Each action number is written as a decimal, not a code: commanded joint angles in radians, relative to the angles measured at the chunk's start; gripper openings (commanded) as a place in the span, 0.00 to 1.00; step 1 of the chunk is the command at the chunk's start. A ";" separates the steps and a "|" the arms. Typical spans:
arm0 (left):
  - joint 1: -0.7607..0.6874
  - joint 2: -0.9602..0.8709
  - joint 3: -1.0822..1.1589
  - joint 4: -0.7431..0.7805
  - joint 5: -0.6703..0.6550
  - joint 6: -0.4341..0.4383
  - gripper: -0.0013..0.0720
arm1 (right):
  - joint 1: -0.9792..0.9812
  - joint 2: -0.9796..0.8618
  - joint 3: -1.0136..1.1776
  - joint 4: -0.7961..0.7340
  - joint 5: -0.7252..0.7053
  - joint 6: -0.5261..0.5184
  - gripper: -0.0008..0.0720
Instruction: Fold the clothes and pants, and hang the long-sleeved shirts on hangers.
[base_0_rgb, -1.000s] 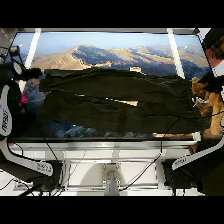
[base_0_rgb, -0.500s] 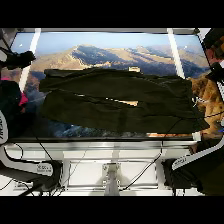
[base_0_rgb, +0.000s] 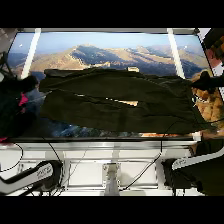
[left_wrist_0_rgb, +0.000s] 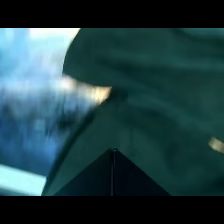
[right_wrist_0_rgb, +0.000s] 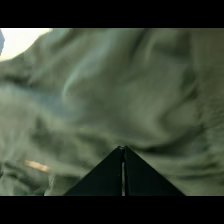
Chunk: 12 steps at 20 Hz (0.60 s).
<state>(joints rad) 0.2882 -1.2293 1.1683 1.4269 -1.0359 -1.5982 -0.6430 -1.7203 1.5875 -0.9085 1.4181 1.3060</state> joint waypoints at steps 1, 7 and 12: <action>0.039 0.175 -0.221 -0.015 -0.032 0.002 0.02 | -0.026 0.122 -0.237 0.124 -0.041 -0.129 0.04; 0.198 0.408 -0.566 -0.402 -0.037 0.061 0.03 | -0.109 0.212 -0.441 0.358 -0.019 -0.243 0.04; 0.206 0.440 -0.697 -0.462 0.028 0.080 0.05 | -0.062 0.212 -0.441 0.356 -0.094 -0.242 0.10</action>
<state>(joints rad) 0.4797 -0.8169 0.5480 1.0359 -1.0454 -1.5360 -0.7227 -1.5150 1.1629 -0.5793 1.3529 1.0782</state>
